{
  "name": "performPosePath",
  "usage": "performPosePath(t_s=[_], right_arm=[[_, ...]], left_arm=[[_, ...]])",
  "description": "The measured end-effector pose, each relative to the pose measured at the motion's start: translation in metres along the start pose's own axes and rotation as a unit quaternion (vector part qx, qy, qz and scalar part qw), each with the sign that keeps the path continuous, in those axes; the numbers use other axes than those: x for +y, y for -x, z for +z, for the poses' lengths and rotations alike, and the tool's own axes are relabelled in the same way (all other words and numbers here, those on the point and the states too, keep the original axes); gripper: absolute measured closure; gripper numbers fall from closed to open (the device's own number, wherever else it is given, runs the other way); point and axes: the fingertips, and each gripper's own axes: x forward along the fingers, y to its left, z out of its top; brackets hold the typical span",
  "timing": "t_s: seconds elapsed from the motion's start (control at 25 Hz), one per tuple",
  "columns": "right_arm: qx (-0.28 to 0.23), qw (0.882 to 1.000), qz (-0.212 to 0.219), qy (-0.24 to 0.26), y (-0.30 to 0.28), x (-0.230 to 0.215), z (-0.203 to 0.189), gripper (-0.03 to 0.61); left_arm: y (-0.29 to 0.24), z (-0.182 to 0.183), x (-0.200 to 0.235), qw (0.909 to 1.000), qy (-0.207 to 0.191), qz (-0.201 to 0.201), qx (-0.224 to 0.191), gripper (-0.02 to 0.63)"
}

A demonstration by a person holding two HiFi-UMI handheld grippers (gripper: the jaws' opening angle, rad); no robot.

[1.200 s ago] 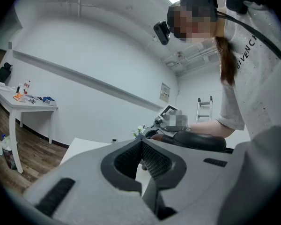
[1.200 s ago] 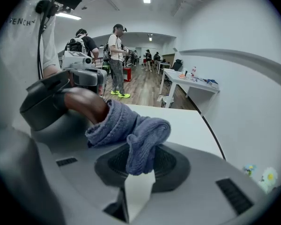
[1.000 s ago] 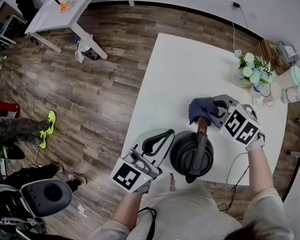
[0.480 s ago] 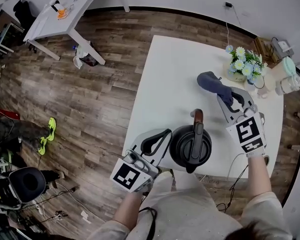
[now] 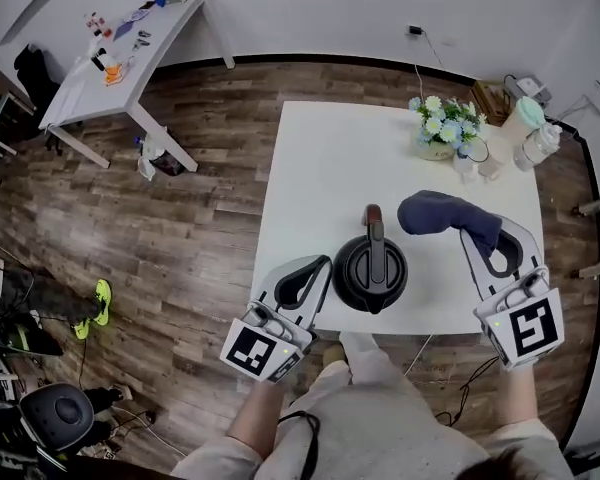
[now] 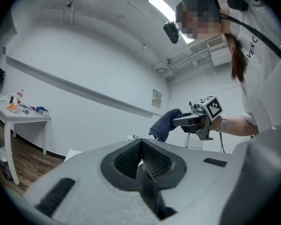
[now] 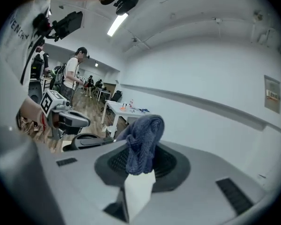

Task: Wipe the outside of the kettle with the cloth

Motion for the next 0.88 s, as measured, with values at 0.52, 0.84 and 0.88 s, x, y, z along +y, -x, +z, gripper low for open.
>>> performPosePath(t_s=[0.52, 0.84, 0.88], right_arm=[[-0.018, 0.997, 0.029, -0.063, 0.105, 0.105, 0.0, 0.508], [0.026, 0.994, 0.069, -0.081, 0.118, 0.15, -0.025, 0.509], [0.029, 0.994, 0.072, -0.083, 0.118, 0.153, -0.027, 0.508]], left_arm=[[0.027, -0.004, -0.069, 0.9987, -0.008, -0.05, 0.0, 0.607], [0.05, -0.011, -0.085, 0.9991, 0.008, -0.042, 0.003, 0.607], [0.052, -0.011, -0.085, 0.9992, 0.008, -0.04, 0.003, 0.607]])
